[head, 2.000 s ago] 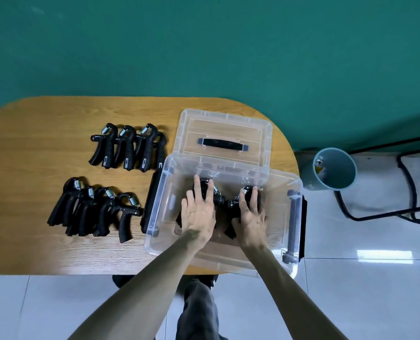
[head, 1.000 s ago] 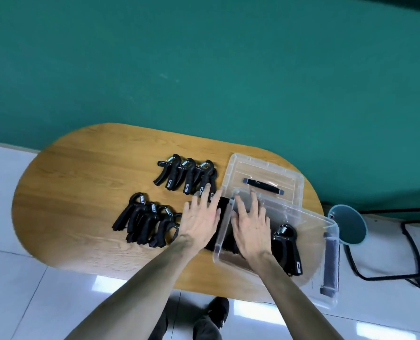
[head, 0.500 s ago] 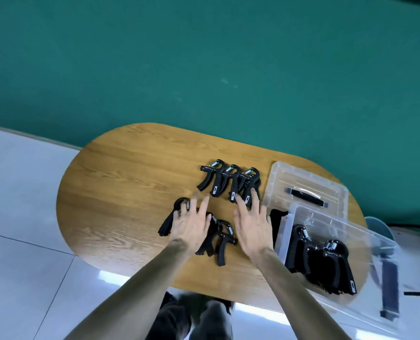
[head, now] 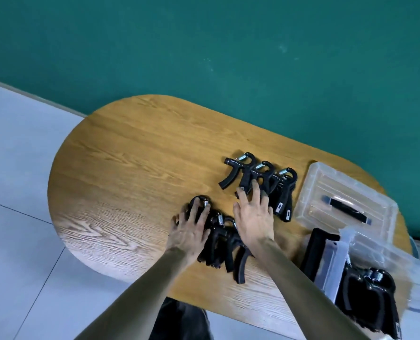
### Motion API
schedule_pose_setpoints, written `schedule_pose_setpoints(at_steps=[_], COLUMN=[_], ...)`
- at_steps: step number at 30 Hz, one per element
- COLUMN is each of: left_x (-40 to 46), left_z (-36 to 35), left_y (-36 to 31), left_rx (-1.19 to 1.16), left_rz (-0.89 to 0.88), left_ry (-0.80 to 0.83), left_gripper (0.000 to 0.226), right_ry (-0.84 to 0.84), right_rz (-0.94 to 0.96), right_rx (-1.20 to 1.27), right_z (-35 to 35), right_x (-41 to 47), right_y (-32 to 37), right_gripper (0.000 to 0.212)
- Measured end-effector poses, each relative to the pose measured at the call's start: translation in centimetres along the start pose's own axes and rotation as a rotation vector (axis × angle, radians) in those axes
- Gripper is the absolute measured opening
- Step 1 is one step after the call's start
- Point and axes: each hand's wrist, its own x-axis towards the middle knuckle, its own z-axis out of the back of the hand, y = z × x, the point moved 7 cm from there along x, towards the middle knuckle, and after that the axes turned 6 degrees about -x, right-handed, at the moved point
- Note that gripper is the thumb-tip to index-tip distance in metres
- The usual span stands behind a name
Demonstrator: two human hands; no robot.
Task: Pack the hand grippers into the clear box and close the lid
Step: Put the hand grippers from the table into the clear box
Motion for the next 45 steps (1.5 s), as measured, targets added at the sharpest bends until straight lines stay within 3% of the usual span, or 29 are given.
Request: schedule_pose_setpoints(at_steps=[7,13,22,34,41,45], left_x=[2.4,2.8,3.5,3.5,1.5,1.1], left_z=[-1.4,-2.1,-1.0,-0.4,1.9,3.6], left_y=[1.0,1.4,1.0,1.3,1.2,-0.8], left_rx=[-0.046,-0.104,-0.034,-0.079,-0.141,-0.173], left_rz=[-0.122,-0.129,-0.114,-0.094,0.064,0.073], left_ry=[-0.172,-0.334,-0.262,-0.287,-0.388,-0.316], left_gripper=[0.066,0.087,0.102,0.112,0.096,0.096], right_ry=[-0.06,-0.04,-0.032,-0.138,-0.095,-0.1], right_rz=[-0.068,-0.164,-0.288,-0.164,-0.085,-0.073], right_rx=[0.006,0.016,0.064,0.103,0.059,0.05], right_z=[-2.0,-4.2,-4.3,-3.1,-1.2,-0.5], right_x=[7.6,11.3,12.6,11.0,5.4,2.4], right_y=[1.4,2.1,3.3,4.2,3.5,2.4], right_gripper=[0.058,0.075,0.075,0.078,0.077,0.076])
